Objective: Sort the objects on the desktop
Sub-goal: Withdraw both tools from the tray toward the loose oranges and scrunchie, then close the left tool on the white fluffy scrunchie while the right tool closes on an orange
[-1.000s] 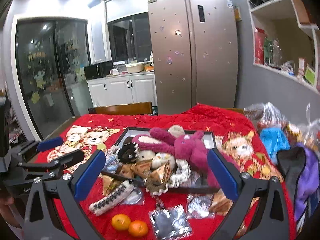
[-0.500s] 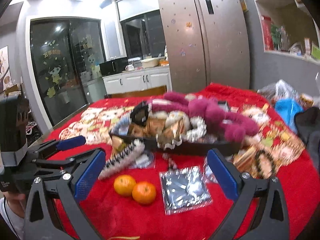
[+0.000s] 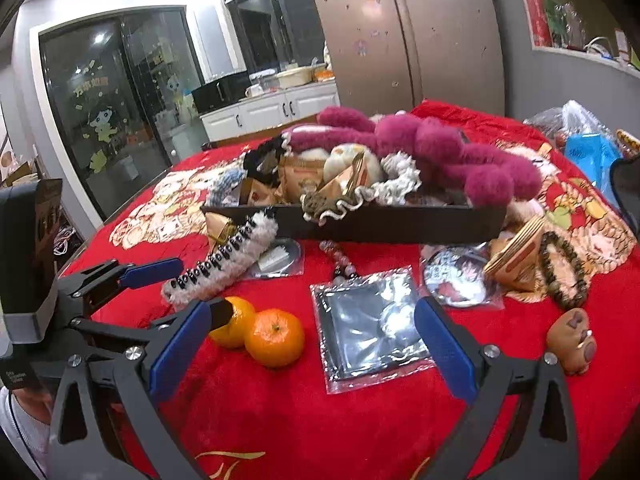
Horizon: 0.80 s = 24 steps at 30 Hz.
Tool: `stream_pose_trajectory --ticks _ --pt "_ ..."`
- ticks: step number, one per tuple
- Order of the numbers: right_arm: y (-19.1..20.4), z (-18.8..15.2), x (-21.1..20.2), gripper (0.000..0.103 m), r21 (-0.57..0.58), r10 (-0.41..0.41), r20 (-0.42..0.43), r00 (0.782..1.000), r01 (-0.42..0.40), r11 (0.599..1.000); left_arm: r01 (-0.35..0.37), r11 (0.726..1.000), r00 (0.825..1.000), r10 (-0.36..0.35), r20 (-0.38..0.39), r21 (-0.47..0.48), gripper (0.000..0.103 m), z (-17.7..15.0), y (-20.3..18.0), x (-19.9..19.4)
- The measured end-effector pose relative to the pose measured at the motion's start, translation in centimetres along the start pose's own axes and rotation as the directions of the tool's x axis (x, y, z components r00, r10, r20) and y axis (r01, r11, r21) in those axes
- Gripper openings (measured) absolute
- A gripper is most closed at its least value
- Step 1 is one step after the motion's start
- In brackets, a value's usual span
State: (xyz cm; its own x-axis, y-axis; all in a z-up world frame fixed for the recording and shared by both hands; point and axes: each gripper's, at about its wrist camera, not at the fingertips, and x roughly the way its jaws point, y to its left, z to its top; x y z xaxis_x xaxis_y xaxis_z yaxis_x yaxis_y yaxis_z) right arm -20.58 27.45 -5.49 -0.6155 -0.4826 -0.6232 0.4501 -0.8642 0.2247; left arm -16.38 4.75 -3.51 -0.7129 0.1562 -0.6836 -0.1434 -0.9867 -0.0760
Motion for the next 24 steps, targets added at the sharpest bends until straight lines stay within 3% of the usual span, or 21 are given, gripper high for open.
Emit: stream_pose_trajectory --ticks 11,16,18,21,24 --pt "-0.2 0.0 2.6 0.103 0.054 0.104 -0.103 0.989 -0.099 0.994 -0.016 0.998 0.998 0.020 -0.067 0.059 0.100 -0.2 -1.0 1.2" --pt "0.7 -0.1 3.6 0.103 0.019 0.090 -0.146 0.985 -0.088 0.996 -0.079 0.993 0.984 0.092 -0.150 0.089 0.103 -0.4 -1.3 3.0" --pt "0.7 -0.1 3.7 0.103 0.018 0.086 -0.148 0.985 -0.084 0.996 -0.067 0.995 0.984 0.078 -0.158 0.074 0.103 -0.4 -1.0 3.2" --pt "0.8 -0.2 3.4 0.091 0.019 0.082 -0.135 0.987 -0.080 0.997 -0.042 0.998 0.985 0.049 -0.167 0.040 0.102 -0.4 -0.2 3.2" --pt "0.9 -0.2 3.7 0.065 0.018 0.078 -0.151 0.985 -0.076 0.997 -0.046 0.998 0.984 0.051 -0.169 0.034 0.100 -0.5 0.0 3.2"
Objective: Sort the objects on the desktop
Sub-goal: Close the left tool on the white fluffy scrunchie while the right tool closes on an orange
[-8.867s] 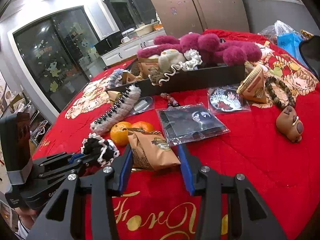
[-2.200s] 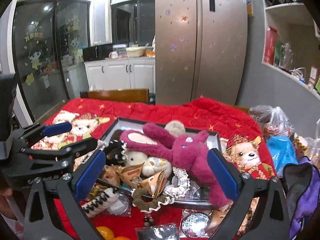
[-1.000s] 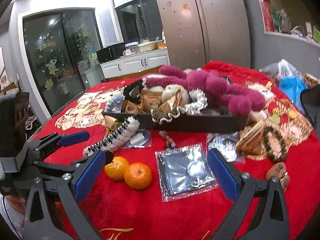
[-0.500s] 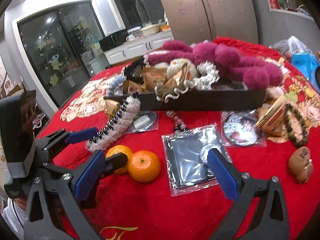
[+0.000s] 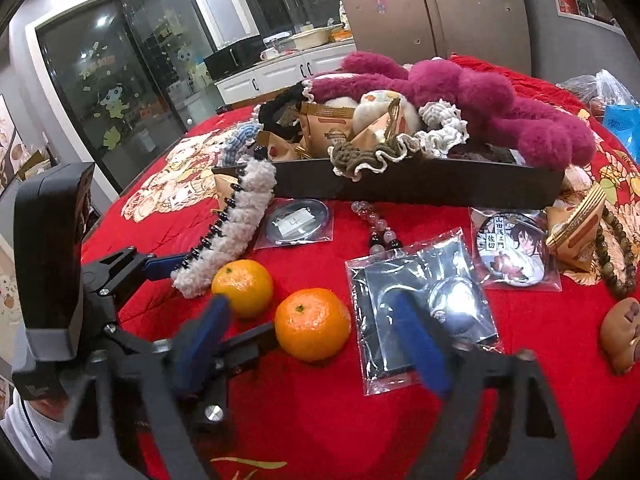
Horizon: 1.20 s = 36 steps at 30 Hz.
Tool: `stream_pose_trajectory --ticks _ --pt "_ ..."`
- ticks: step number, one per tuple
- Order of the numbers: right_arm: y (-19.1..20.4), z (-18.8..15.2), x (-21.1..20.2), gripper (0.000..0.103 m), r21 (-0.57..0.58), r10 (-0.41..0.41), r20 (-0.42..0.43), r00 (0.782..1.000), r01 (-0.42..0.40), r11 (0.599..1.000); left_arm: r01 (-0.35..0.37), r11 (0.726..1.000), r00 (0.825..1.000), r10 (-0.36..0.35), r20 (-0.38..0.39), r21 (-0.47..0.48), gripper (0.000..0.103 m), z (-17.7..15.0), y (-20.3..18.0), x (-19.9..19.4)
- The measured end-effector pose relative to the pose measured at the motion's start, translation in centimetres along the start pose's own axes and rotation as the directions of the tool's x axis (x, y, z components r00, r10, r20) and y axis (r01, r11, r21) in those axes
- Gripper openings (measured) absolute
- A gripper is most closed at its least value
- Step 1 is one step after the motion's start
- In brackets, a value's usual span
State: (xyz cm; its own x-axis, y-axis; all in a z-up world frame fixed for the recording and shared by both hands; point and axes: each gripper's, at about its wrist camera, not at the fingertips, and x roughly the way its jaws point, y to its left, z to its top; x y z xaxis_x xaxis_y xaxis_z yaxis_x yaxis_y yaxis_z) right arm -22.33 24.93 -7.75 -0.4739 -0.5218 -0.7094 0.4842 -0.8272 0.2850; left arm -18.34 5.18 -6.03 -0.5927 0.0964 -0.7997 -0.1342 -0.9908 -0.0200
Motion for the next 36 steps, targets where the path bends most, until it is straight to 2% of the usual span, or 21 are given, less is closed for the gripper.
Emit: stream_pose_trajectory --ticks 2,4,6,8,9,21,30,36 --pt "0.1 0.0 0.3 0.046 0.002 0.010 -0.017 1.000 -0.010 1.000 -0.017 1.000 1.000 0.017 0.004 0.014 0.096 -0.1 -0.4 -0.2" --pt "0.1 0.0 0.7 0.040 0.002 -0.004 -0.032 0.999 0.004 1.000 -0.021 0.999 1.000 0.021 0.018 0.030 0.091 -0.4 -0.8 -0.6" --pt "0.4 0.0 0.7 0.040 -0.011 -0.015 -0.027 1.000 0.015 1.000 -0.023 0.999 0.999 0.022 0.024 0.034 0.085 -0.5 -1.0 -0.9" --pt "0.6 0.0 0.7 0.039 -0.018 -0.023 -0.024 0.999 0.023 1.000 -0.038 0.998 0.999 0.037 0.038 0.041 0.070 -0.6 -1.2 -1.2" --pt "0.6 0.0 0.7 0.039 -0.017 -0.022 -0.024 0.999 0.022 1.000 -0.045 0.998 0.998 0.043 0.046 0.044 0.068 -0.7 -1.2 -1.4" --pt "1.0 -0.3 0.1 0.039 -0.028 -0.022 0.002 1.000 0.022 0.999 -0.034 0.998 0.998 0.031 0.059 0.051 0.065 -1.3 -1.4 -2.0" --pt "0.6 -0.4 -1.3 0.039 -0.011 -0.040 0.056 0.998 0.041 0.999 -0.014 0.998 0.997 0.010 0.078 0.057 0.064 -1.5 -1.7 -2.6" --pt "0.5 -0.4 -1.8 0.039 -0.003 -0.045 0.079 0.996 0.046 0.999 0.018 0.998 0.995 -0.023 0.095 0.053 0.061 -1.5 -1.6 -3.3"
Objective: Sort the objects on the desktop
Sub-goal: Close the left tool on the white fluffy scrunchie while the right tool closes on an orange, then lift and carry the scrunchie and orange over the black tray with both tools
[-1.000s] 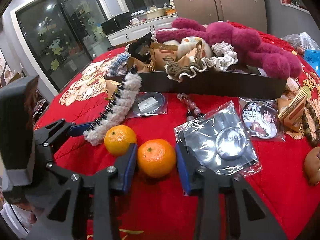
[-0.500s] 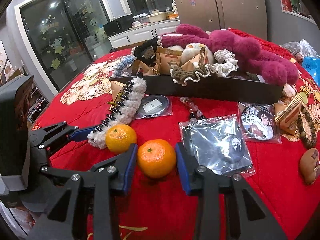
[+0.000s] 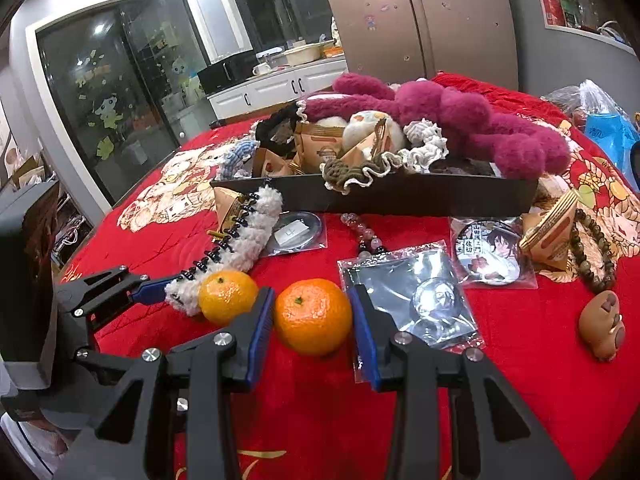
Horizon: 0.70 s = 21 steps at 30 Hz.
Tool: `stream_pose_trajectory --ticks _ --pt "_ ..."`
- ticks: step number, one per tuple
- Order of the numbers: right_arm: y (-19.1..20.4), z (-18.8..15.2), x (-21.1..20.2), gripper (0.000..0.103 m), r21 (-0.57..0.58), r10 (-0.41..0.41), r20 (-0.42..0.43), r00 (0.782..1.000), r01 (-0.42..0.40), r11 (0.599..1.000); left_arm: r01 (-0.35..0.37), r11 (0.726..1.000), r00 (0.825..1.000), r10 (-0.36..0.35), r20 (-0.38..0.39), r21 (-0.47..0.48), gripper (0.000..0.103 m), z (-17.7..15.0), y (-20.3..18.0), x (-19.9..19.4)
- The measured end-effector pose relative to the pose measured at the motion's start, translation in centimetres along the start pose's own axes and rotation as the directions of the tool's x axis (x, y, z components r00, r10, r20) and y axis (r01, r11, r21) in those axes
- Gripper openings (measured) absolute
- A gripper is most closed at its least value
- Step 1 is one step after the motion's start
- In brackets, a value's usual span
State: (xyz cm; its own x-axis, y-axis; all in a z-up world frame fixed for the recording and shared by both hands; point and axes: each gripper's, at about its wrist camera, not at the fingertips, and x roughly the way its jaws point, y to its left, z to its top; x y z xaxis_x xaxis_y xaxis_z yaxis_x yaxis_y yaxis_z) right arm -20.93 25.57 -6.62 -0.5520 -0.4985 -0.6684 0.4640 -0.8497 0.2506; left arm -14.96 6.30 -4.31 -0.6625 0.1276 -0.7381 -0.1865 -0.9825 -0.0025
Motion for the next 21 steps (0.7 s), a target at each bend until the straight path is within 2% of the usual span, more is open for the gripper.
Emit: stream_pose_trajectory --ticks 1,3,15,21 --pt "0.09 0.02 -0.04 0.039 -0.005 -0.002 0.002 1.000 0.002 1.000 0.008 1.000 1.000 -0.008 0.004 -0.001 0.058 -0.02 0.02 -0.17" --pt "0.18 0.00 -0.10 0.039 -0.010 0.000 0.004 1.000 0.000 1.000 0.014 1.000 1.000 -0.014 0.010 -0.008 0.031 0.03 0.19 -0.46" --pt "-0.20 -0.13 0.08 0.039 0.012 0.003 -0.006 1.000 -0.003 1.000 0.057 0.997 0.998 -0.057 0.005 -0.043 0.032 0.03 0.97 -0.36" --pt "-0.10 -0.18 0.21 0.039 0.005 0.005 -0.010 1.000 -0.005 1.000 0.045 0.998 0.999 -0.045 -0.004 -0.039 0.032 -0.08 0.90 -0.15"
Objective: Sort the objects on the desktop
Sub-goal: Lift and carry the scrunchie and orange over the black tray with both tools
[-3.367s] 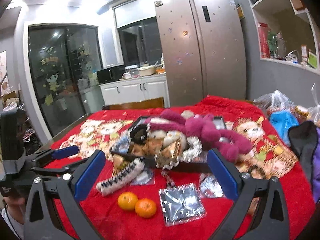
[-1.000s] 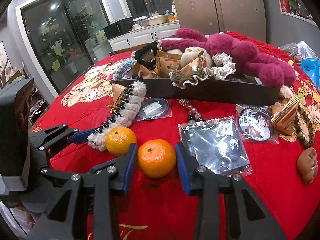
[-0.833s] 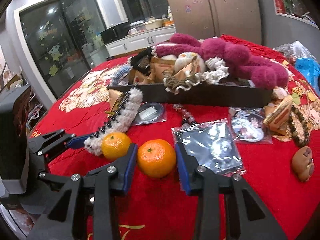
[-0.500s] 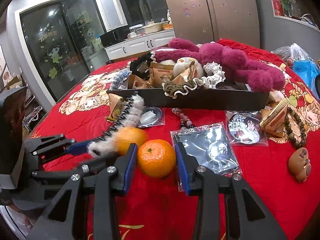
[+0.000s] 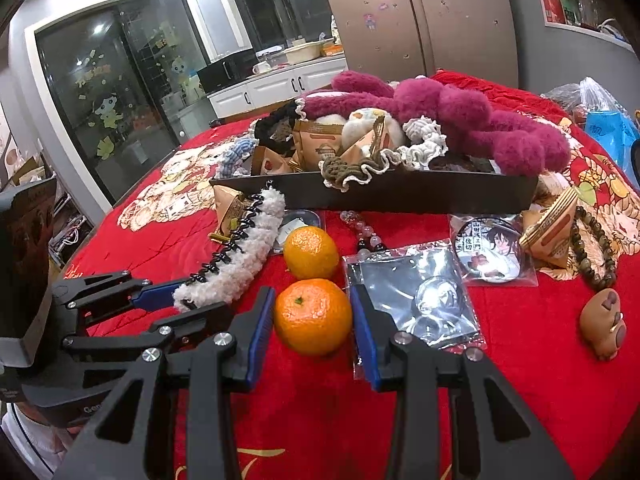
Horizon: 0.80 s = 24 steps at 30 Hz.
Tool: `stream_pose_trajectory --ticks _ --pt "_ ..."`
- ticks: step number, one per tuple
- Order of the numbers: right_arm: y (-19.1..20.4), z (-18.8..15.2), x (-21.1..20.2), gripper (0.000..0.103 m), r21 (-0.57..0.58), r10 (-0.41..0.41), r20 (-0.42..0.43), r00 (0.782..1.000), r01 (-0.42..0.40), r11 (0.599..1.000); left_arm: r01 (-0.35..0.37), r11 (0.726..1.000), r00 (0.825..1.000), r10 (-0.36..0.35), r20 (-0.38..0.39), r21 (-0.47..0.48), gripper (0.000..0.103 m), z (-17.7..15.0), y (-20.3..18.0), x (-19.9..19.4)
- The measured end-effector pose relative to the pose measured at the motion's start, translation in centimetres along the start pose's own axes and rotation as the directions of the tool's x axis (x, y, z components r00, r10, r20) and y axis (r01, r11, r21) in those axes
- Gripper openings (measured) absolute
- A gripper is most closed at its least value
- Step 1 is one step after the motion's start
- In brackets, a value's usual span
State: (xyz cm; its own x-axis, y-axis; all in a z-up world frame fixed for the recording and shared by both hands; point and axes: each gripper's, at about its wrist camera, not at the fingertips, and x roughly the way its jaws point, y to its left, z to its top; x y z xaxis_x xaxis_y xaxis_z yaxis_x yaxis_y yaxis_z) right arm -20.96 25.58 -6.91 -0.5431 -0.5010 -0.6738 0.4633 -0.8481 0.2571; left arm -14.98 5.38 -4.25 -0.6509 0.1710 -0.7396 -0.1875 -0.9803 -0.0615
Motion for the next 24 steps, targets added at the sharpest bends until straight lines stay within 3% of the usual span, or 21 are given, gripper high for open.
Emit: stream_pose_trajectory --ticks 10,24 --pt "0.3 -0.1 -0.4 0.039 -0.014 -0.001 0.014 1.000 0.001 1.000 0.050 0.998 0.996 -0.047 0.078 -0.044 0.028 0.5 1.1 -2.2" --pt "0.7 0.0 -2.0 0.039 -0.037 0.004 0.085 0.996 -0.001 0.999 0.018 0.996 0.981 -0.001 0.196 -0.083 0.026 1.0 2.2 -5.2"
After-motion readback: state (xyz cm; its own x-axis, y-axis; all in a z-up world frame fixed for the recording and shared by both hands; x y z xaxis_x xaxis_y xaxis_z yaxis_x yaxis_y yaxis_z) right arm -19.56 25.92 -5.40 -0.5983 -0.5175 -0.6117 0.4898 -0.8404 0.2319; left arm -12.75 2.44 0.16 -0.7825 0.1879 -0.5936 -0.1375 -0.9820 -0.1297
